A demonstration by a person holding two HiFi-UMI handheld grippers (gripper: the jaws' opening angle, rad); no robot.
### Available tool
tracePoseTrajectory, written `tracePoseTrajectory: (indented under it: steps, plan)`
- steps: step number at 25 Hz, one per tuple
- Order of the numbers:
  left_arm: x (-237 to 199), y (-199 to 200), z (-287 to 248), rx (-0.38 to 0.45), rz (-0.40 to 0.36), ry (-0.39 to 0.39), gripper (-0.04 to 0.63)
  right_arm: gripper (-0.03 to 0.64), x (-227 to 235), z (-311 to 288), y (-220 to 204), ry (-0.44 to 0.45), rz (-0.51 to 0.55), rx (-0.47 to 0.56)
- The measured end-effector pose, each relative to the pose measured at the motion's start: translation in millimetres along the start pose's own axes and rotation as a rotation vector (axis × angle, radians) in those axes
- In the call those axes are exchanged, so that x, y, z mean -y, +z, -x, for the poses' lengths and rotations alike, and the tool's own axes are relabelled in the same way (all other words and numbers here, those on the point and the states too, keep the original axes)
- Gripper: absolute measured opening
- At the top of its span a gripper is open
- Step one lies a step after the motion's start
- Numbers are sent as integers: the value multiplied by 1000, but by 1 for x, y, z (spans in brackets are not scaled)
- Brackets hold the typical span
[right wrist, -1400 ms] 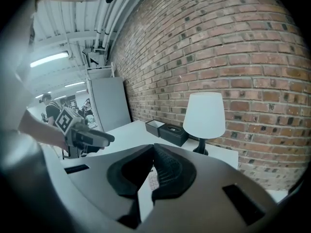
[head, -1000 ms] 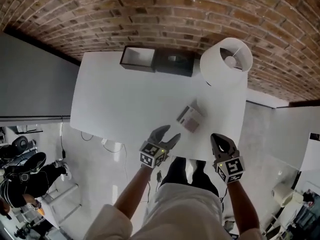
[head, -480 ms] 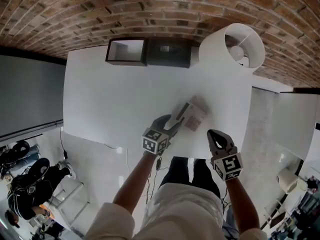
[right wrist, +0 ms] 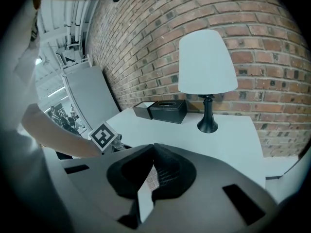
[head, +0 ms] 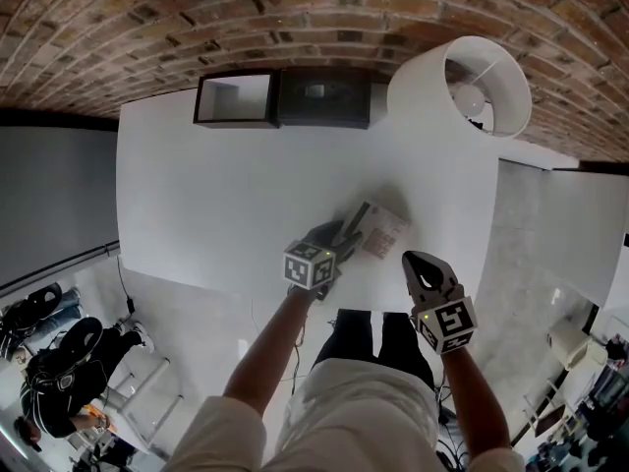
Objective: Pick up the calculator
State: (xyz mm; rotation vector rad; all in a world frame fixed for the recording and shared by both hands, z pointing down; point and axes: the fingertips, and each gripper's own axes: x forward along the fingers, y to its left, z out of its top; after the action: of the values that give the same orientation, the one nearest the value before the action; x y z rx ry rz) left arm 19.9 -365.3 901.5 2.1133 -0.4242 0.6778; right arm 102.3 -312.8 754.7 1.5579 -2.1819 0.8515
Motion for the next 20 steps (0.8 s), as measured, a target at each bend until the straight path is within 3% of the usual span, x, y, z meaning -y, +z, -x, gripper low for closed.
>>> tracePoseTrajectory:
  steps: [5,10,12,20]
  plan:
    - [-4,-10,-13,-24,35,-36,244,12,-3,-4,-2,9,-1,-4]
    - [-3,-11,-21,-92,41,-56,176,12,-1,-5,-7,3,-6,-10]
    - [-1,-12,-23,-114,80,-89,139,12,-1,-5,-7,-2,-6,-12]
    - [5,-13,-18,-89,191,-184,98,12,4,0,2,-29,-4,0]
